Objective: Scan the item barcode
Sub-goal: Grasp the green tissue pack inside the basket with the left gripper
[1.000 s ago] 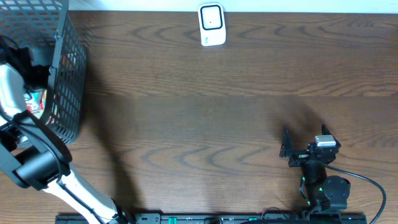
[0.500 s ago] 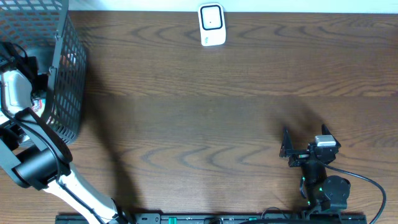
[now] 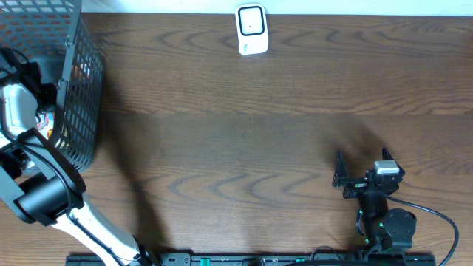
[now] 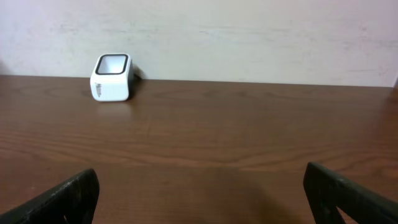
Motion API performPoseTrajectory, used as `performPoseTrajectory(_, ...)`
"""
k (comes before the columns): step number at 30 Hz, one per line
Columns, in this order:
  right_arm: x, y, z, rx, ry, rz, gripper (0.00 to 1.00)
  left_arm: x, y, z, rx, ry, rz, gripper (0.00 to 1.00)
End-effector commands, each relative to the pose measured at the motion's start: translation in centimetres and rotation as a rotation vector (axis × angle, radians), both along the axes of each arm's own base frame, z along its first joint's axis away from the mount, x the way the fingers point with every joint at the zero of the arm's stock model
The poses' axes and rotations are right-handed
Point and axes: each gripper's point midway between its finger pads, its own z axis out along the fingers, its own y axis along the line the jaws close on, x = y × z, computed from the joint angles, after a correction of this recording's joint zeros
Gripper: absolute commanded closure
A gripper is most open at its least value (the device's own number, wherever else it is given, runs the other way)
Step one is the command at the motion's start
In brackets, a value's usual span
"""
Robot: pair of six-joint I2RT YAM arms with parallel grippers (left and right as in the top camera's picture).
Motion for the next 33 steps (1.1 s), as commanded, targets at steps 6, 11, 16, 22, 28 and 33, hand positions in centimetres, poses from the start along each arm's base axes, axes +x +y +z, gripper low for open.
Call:
performPoseTrajectory(6, 0.0, 0.1, 0.0, 0.000, 0.000, 0.004, 0.01, 0.4, -0.1, 2.3, -0.021, -0.092, 0.023, 0.35)
performPoseTrajectory(11, 0.0, 0.1, 0.0, 0.000, 0.000, 0.004, 0.01, -0.2, 0.8, 2.2, -0.031, -0.099, 0.062, 0.45)
performPoseTrajectory(16, 0.0, 0.1, 0.0, 0.000, 0.000, 0.004, 0.01, -1.2, 1.2, 1.9, -0.043, -0.080, 0.080, 0.46)
performPoseTrajectory(22, 0.0, 0.1, 0.0, 0.000, 0.000, 0.004, 0.01, -1.7, 1.1, 1.5, -0.056, -0.060, 0.085, 0.46)
performPoseTrajectory(28, 0.0, 0.1, 0.0, 0.000, 0.000, 0.004, 0.01, -1.6, -0.1, 0.5, -0.128, -0.078, 0.056, 0.50)
performPoseTrajectory(33, 0.0, 0.1, 0.0, 0.000, 0.000, 0.004, 0.01, -2.5, 0.4, -0.4, -0.139, -0.062, 0.076, 0.54)
